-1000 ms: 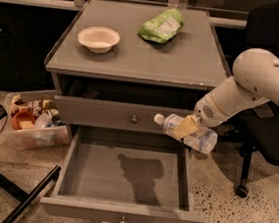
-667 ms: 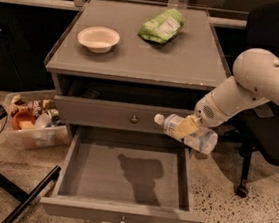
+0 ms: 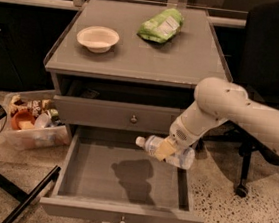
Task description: Place blue plastic bottle into middle drawer
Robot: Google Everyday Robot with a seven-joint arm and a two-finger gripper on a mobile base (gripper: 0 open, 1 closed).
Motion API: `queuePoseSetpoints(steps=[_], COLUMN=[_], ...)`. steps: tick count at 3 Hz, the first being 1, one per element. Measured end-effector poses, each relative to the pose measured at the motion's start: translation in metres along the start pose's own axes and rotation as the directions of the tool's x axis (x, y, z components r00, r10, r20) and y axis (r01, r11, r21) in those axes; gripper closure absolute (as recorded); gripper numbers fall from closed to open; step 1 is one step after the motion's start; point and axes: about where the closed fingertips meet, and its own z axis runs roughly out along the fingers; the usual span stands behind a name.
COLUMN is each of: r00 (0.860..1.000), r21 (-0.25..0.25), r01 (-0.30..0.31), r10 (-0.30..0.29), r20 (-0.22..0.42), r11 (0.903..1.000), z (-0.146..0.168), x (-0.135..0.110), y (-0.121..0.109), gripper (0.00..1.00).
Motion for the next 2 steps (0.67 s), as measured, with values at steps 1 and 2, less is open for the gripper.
queuePoseSetpoints(steps=[1,2], r00=[0.997,0.995], r21=[0.007,0.051], r01=[0.064,0.094], r10=[-0.064,-0.092], r20=[-0.042,-0.036], r11=[0.9979,0.9943], z=[0.069,0.134], x=[0.009,0.010], y=[-0.003,-0.018], gripper=[1.00,1.00])
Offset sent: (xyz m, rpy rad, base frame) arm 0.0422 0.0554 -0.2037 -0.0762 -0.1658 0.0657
